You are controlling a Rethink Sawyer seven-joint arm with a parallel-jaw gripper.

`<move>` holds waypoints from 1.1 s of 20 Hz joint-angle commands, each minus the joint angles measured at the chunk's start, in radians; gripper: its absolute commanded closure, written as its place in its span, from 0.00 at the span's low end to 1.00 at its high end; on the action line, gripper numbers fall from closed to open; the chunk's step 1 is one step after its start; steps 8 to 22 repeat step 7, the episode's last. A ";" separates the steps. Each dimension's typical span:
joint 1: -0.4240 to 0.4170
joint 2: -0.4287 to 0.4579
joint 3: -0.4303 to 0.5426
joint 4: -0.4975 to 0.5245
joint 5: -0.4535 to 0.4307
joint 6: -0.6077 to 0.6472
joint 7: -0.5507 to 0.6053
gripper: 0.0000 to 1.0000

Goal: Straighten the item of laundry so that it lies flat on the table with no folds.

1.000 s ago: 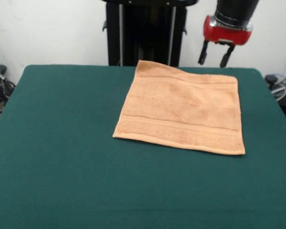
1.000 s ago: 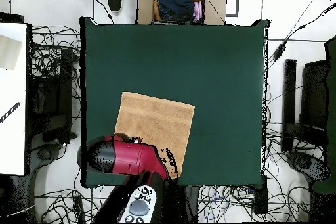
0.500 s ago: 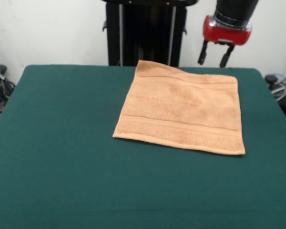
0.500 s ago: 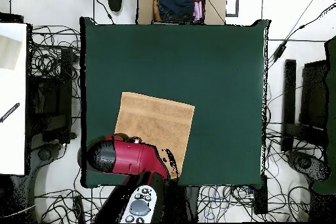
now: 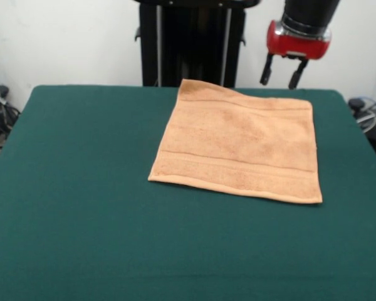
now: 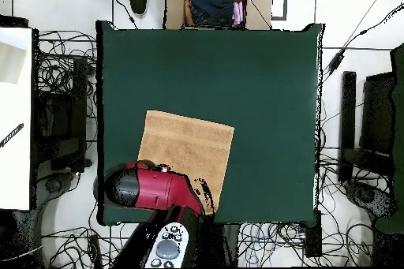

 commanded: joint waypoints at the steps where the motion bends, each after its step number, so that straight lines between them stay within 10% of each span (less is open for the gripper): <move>1: -0.025 0.008 0.073 -0.035 -0.032 0.074 0.115 0.00; 22: -0.031 0.010 0.074 -0.031 -0.034 0.049 0.112 0.00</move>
